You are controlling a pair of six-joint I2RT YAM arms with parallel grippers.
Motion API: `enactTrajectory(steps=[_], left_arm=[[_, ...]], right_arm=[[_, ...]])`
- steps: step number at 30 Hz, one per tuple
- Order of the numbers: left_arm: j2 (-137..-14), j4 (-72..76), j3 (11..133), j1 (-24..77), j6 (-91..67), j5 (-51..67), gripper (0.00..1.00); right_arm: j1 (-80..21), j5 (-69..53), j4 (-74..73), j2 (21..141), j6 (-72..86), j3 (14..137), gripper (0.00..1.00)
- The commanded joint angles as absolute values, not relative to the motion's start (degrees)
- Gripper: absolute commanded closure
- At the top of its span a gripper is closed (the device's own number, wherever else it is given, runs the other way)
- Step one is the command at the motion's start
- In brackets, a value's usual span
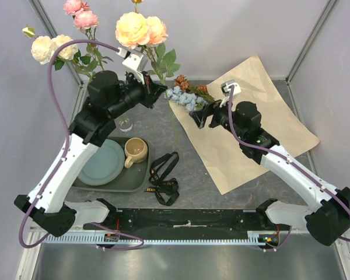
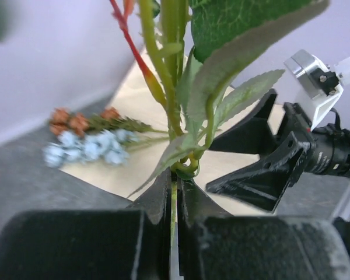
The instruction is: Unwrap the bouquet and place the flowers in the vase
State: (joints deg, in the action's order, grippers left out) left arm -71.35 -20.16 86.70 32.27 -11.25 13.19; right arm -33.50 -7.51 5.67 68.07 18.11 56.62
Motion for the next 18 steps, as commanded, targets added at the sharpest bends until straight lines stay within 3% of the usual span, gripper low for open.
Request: enactTrajectory(steps=[1,11,18], left_arm=[[-71.28,-31.54,97.09,32.52,7.01,5.12,0.98],[-76.28,-36.03,113.19,31.90,19.68,-10.10,0.98],[-80.15,-37.62,121.20,22.96,17.67,-8.18,0.98]], right_arm=[[-30.94,-0.35,4.13,65.57,20.56,57.48,0.09],[-29.00,-3.51,3.95,67.06,22.59,56.95,0.09],[-28.57,-4.39,3.78,68.11,22.85,57.13,0.09]])
